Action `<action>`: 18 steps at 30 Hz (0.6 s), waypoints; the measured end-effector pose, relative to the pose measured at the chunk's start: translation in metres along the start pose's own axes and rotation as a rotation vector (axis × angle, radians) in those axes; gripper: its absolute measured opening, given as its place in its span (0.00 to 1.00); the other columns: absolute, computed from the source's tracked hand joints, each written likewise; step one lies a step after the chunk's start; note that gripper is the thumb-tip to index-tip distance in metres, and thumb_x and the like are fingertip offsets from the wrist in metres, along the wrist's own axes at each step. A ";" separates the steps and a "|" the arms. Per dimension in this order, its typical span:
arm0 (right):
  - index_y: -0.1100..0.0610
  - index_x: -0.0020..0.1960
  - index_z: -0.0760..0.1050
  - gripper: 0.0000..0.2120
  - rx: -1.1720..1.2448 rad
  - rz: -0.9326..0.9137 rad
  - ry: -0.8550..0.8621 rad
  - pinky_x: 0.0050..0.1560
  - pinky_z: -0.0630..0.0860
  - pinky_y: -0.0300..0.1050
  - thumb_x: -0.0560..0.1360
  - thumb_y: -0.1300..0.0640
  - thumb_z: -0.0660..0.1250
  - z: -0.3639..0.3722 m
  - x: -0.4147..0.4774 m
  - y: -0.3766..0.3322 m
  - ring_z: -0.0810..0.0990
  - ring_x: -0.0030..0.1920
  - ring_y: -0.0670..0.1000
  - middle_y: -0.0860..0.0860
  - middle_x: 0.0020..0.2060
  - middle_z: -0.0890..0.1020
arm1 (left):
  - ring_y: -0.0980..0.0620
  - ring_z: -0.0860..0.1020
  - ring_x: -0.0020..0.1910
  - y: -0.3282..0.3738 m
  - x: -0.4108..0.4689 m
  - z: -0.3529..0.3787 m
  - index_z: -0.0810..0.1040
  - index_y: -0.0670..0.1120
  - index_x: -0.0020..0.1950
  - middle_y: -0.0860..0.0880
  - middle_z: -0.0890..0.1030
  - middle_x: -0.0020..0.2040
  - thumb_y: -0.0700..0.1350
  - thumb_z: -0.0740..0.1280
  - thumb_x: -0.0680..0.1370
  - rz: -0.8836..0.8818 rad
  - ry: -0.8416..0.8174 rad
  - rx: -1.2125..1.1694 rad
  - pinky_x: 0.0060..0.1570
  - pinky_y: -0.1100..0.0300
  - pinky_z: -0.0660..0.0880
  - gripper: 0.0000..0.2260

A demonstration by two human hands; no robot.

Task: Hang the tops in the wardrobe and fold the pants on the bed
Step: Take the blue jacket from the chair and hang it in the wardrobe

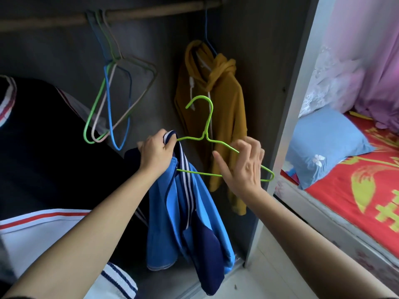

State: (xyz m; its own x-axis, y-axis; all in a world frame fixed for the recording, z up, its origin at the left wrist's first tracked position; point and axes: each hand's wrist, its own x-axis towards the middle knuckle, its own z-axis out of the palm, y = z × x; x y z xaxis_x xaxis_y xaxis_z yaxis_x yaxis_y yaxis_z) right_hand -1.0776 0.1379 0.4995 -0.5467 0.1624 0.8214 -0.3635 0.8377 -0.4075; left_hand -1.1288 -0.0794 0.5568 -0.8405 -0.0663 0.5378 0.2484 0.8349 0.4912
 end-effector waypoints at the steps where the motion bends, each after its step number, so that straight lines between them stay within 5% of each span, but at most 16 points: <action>1: 0.57 0.54 0.73 0.17 -0.016 -0.039 0.000 0.51 0.67 0.47 0.76 0.45 0.70 0.001 -0.010 0.004 0.72 0.52 0.53 0.55 0.51 0.74 | 0.47 0.69 0.35 0.001 0.002 -0.004 0.66 0.48 0.37 0.51 0.72 0.30 0.52 0.60 0.82 -0.006 0.022 0.004 0.48 0.54 0.58 0.15; 4: 0.52 0.46 0.73 0.10 0.081 -0.066 -0.337 0.36 0.73 0.48 0.77 0.46 0.68 0.012 -0.039 0.009 0.77 0.38 0.52 0.49 0.39 0.76 | 0.47 0.70 0.38 0.010 0.007 -0.012 0.66 0.49 0.38 0.51 0.73 0.32 0.53 0.60 0.82 0.002 0.064 0.002 0.48 0.54 0.57 0.14; 8: 0.51 0.45 0.78 0.14 0.134 0.056 -0.749 0.37 0.78 0.50 0.77 0.40 0.64 0.037 -0.070 -0.004 0.80 0.32 0.51 0.47 0.30 0.82 | 0.49 0.70 0.40 0.030 0.008 -0.020 0.67 0.49 0.40 0.56 0.70 0.31 0.53 0.59 0.81 0.035 0.095 -0.029 0.49 0.54 0.57 0.13; 13: 0.56 0.53 0.78 0.19 0.119 0.307 -0.875 0.46 0.79 0.53 0.77 0.41 0.62 0.067 -0.082 -0.021 0.82 0.45 0.56 0.52 0.44 0.84 | 0.49 0.72 0.41 0.045 0.002 -0.029 0.68 0.51 0.40 0.56 0.71 0.30 0.54 0.59 0.81 0.064 0.100 -0.083 0.52 0.52 0.61 0.12; 18: 0.57 0.59 0.74 0.20 0.070 0.442 -0.876 0.47 0.79 0.51 0.75 0.43 0.64 0.075 -0.085 -0.020 0.81 0.49 0.58 0.53 0.49 0.82 | 0.48 0.72 0.41 0.048 -0.007 -0.033 0.64 0.53 0.36 0.55 0.72 0.31 0.52 0.59 0.81 0.010 0.076 -0.161 0.52 0.54 0.58 0.14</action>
State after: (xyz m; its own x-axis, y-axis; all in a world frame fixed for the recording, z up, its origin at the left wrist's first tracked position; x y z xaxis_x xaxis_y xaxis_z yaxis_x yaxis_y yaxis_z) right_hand -1.0810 0.0678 0.4082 -0.9998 -0.0136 0.0141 -0.0195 0.7572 -0.6529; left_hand -1.0952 -0.0571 0.5994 -0.8000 -0.1050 0.5907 0.3355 0.7379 0.5856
